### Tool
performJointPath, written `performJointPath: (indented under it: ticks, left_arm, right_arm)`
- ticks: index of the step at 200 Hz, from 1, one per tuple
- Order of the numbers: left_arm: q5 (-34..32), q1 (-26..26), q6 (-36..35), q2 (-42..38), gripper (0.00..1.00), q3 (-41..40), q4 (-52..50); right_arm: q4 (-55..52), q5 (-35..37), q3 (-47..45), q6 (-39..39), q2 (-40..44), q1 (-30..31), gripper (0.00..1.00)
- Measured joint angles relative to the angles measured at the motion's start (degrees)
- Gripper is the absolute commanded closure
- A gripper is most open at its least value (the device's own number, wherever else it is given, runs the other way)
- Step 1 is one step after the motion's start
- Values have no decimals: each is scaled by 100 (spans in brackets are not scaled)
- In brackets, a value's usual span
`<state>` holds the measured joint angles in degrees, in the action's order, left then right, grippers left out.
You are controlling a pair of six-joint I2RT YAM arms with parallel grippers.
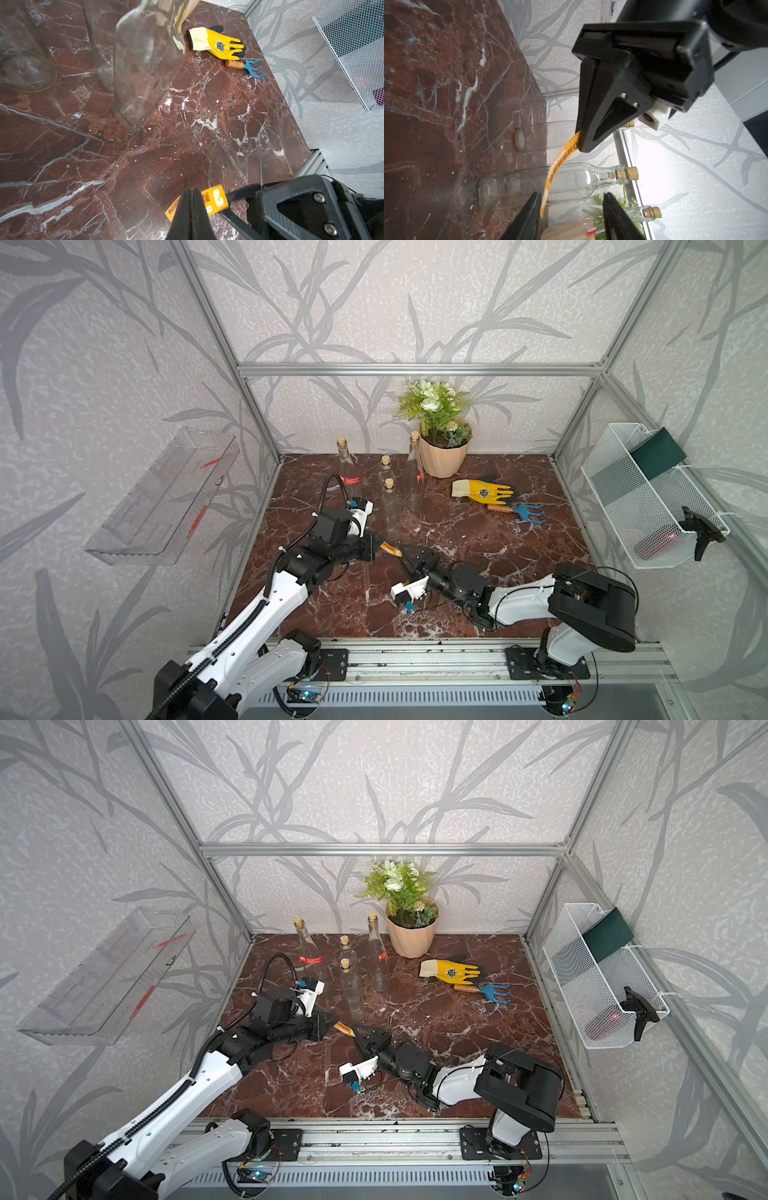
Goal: Remove the label from the bottle
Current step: Place the label at the center of the board.
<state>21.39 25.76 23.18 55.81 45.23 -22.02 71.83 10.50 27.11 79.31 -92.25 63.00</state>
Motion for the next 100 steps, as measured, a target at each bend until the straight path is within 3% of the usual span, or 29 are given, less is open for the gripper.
performJointPath:
  ticks: [20, 53, 100]
  left_arm:
    - [-35, 0, 122, -74, 100, -192, 225]
    - [-227, 0, 345, -181, 100, -564, 570]
    - [-734, 0, 597, -302, 100, -887, 1073]
  right_arm:
    - [-4, -2, -44, -96, 7, 20, 31]
    - [-52, -7, -227, -511, 33, 90, 28]
    - [-1080, -192, -337, -1963, 811, 249, 28]
